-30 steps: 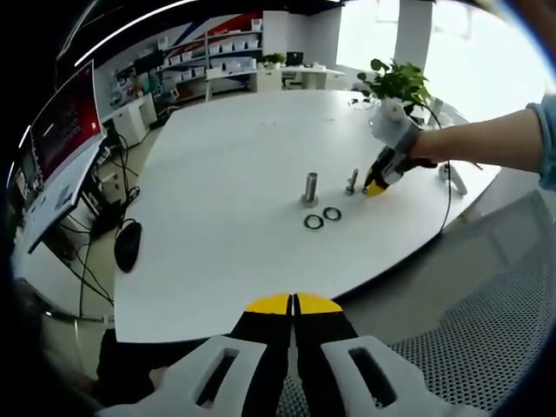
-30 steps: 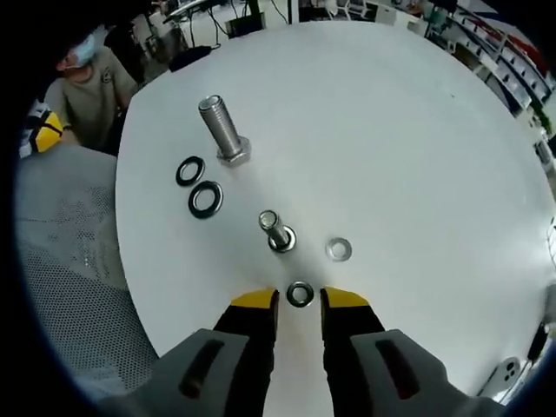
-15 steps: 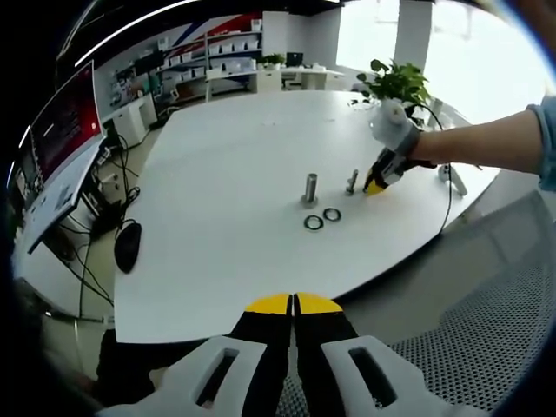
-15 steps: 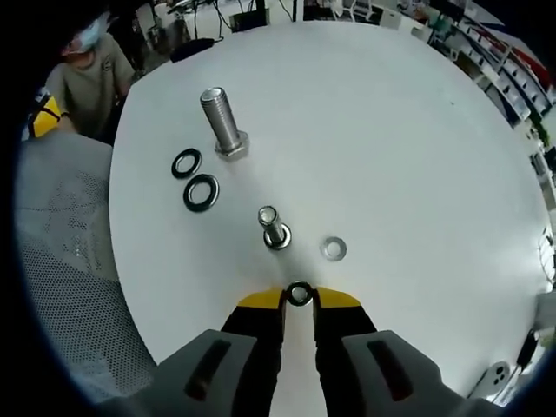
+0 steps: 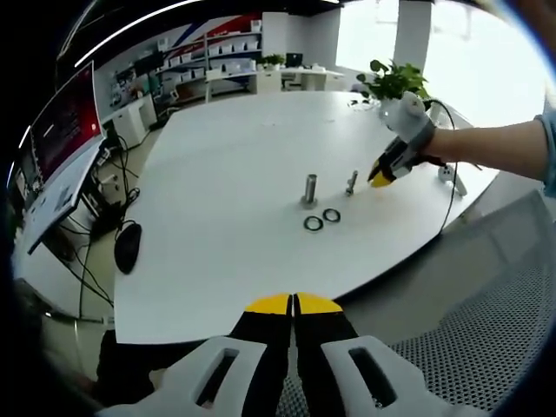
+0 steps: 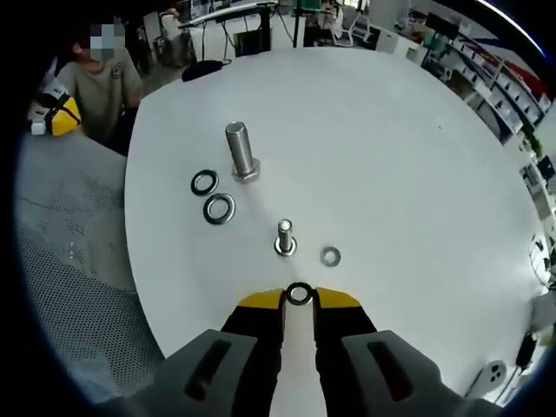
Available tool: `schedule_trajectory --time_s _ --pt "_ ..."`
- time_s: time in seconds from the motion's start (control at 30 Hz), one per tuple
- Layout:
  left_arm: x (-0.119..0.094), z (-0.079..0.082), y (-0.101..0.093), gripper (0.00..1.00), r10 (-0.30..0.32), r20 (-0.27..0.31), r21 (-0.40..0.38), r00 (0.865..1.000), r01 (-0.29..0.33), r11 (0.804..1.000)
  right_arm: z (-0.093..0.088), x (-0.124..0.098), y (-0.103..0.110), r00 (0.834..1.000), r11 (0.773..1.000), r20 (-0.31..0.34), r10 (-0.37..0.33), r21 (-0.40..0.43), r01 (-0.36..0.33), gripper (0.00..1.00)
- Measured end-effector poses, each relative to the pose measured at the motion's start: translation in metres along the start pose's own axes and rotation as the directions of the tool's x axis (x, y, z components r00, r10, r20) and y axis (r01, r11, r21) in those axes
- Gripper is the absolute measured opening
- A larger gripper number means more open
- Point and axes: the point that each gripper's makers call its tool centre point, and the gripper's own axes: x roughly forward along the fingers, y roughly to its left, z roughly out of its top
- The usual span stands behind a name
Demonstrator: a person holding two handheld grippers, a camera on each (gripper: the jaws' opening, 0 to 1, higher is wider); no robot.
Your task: Place the washer onto the threaded stud by aligning its center hole with the stud, sliding it down to the base, and recovering from edge contact or off-axis alignment until the washer reaches the visible bottom stop.
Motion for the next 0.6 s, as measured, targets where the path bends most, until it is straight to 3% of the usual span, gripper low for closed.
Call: schedule_trajectory --time_s 0.33,0.6 --pt "0.0 0.0 0.0 0.0 0.0 0.002 0.0 1.0 0.0 1.0 0.024 -0.018 0.0 0.998 1.0 0.057 0.001 0.005 -0.001 0.14" --pt "-0.001 0.001 0.0 0.0 0.0 0.007 -0.001 1.0 0.0 1.0 0.045 -0.022 0.008 0.997 0.999 0.072 0.015 -0.044 -0.011 0.14"
